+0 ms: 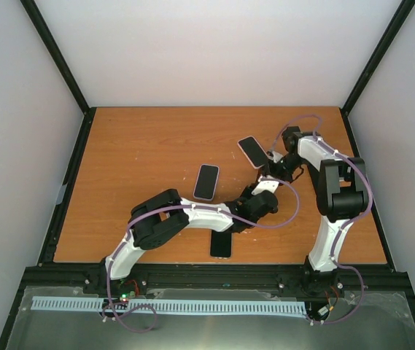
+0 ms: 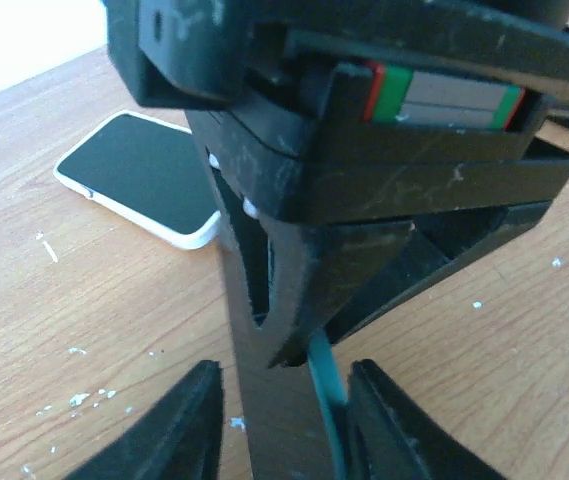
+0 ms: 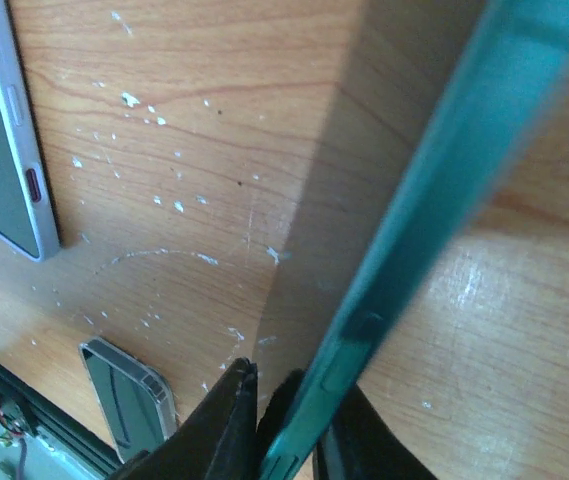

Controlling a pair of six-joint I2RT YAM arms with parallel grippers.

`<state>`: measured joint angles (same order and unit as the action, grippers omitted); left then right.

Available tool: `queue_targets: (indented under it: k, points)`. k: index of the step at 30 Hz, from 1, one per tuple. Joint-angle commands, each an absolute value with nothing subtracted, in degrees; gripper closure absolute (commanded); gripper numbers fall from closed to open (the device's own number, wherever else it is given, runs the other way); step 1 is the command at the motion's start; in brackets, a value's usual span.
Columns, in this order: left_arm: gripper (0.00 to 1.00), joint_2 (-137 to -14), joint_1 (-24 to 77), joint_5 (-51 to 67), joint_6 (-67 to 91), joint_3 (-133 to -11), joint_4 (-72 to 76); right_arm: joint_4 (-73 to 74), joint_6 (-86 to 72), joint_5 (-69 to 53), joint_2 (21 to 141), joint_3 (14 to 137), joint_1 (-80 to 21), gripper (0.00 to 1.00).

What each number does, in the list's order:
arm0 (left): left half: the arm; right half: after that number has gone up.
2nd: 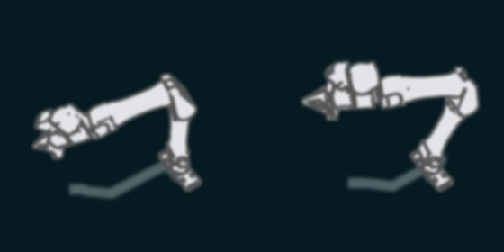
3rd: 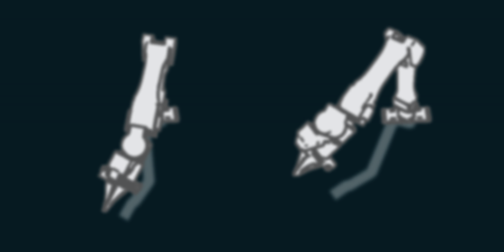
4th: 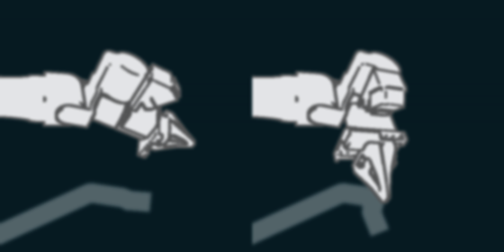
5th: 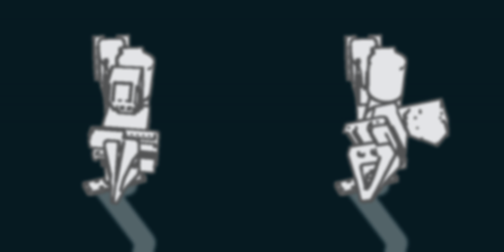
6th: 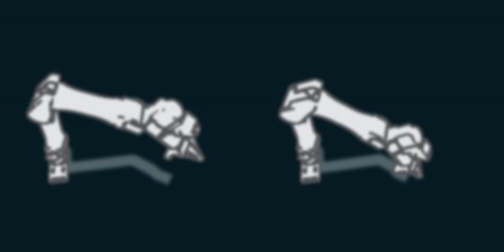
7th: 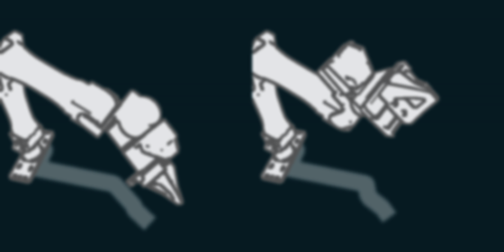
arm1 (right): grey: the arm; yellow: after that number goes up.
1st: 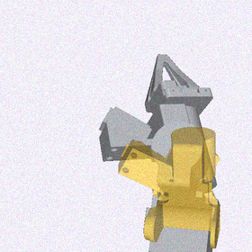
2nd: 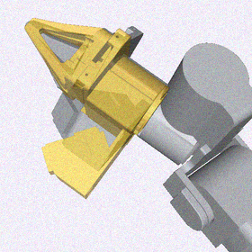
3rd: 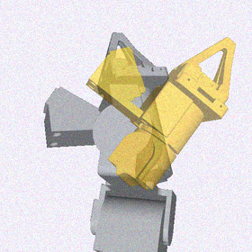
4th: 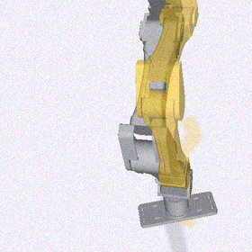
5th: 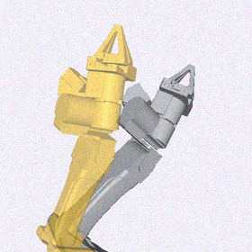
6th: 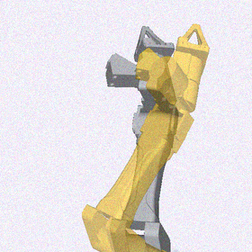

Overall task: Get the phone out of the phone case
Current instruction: Place the phone at the center of the board.

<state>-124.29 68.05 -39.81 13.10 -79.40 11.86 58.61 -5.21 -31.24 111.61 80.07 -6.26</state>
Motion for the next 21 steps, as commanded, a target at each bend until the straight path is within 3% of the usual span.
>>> queue_targets:
  k: [1,5,10,14,21]
  points:
    - [0.60,-123.4,68.9,-38.1,17.7,-81.3,8.3,56.3,-5.9,-30.1,109.6,78.6,-6.6,0.86]
    - [0.54,-118.6,68.9,-36.4,21.8,-76.2,6.6,55.6,-4.8,-30.9,110.7,78.5,-5.3,0.97]
    - [0.47,-108.0,68.9,-35.1,28.0,-64.9,4.7,52.6,-1.4,-35.5,109.5,76.1,-4.8,0.97]
    - [0.33,-99.5,68.0,-32.4,32.9,-55.6,3.9,51.9,1.8,-41.1,108.9,74.0,-4.9,0.97]
    - [0.28,-90.1,63.0,-27.3,44.4,-45.5,-1.0,49.6,1.6,-50.2,112.3,73.9,-5.4,0.97]
